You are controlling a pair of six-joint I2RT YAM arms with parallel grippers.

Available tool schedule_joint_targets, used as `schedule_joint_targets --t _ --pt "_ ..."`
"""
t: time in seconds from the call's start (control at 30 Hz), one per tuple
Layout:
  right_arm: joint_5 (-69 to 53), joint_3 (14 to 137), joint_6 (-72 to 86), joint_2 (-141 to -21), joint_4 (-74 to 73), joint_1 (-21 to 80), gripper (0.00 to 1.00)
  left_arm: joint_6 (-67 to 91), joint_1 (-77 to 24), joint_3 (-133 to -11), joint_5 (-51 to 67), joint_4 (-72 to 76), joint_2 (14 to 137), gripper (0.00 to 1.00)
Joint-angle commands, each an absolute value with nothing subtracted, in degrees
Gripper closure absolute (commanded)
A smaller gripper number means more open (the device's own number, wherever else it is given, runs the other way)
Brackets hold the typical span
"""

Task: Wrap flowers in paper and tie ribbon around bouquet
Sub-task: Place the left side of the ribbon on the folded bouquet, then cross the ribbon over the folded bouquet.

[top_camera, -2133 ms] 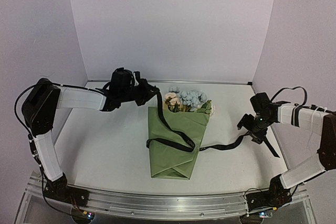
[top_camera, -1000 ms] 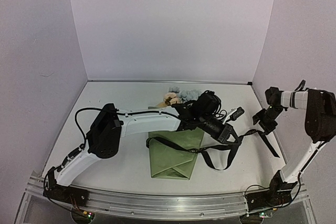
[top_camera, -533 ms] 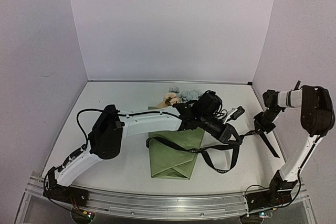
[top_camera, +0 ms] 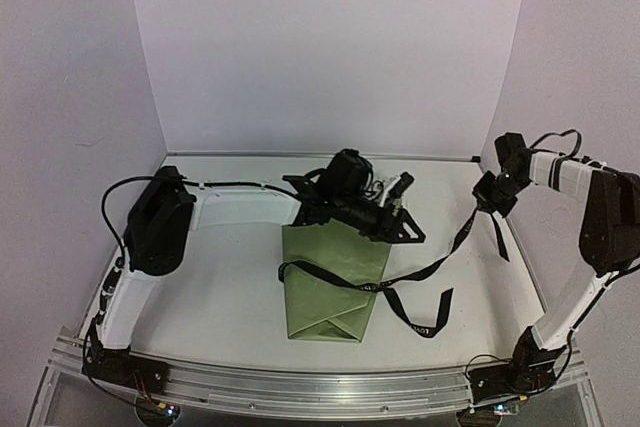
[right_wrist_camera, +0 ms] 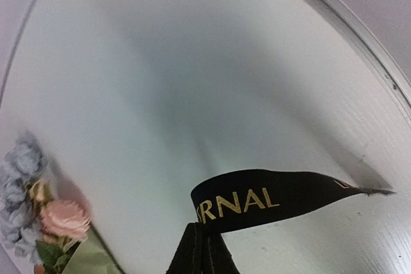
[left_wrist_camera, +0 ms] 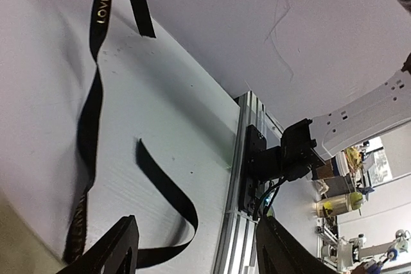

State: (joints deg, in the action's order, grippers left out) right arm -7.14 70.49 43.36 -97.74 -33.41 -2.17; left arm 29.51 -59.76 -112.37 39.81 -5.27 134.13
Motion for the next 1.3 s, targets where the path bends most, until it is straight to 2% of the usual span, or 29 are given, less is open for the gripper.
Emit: schedule_joint_targets --t 0.0,0.2,0.33,0.4,0.47,0.6,0.77,0.83,1.07,1.27 --pt "-8.6 75.2 35.2 -92.3 -30.9 8.0 1.0 39.4 -52.2 -98.3 37.3 7.9 118.2 0.36" --pt "-12.5 75.9 28.1 -88.9 -28.0 25.0 1.0 46.0 -40.9 -77.3 33.9 8.5 103.8 0.37" --pt "-14.0 71.6 23.5 -86.6 -27.6 35.0 1.0 46.3 -36.3 -70.9 34.0 4.1 100.0 0.37" --pt "-16.3 68.1 22.5 -85.9 -27.5 37.5 0.97 44.4 -35.7 -69.1 33.5 1.1 98.8 0.37" --pt "-20.8 65.3 22.1 -86.3 -27.7 37.8 0.87 43.1 -35.4 -67.4 33.1 -1.2 97.9 0.38" --pt "-22.8 65.6 20.3 -88.4 -32.8 37.8 0.56 41.0 -35.2 -66.2 34.8 -3.6 98.7 0.39" --pt "-11.9 70.8 23.0 -88.6 -40.3 37.8 0.36 40.8 -35.2 -65.5 35.5 -3.6 99.3 0.4" --pt "-9.0 73.9 26.4 -90.2 -42.6 37.8 0.34 40.5 -35.2 -65.4 35.0 -3.9 99.2 0.4" --pt "-10.0 81.5 45.1 -101.1 -41.7 39.8 0.36 39.0 -35.2 -65.8 34.2 -6.4 98.5 0.41" --pt "-5.6 79.6 58.5 -105.0 -33.4 44.4 0.41 38.1 -34.9 -64.9 33.8 -8.1 97.2 0.41"
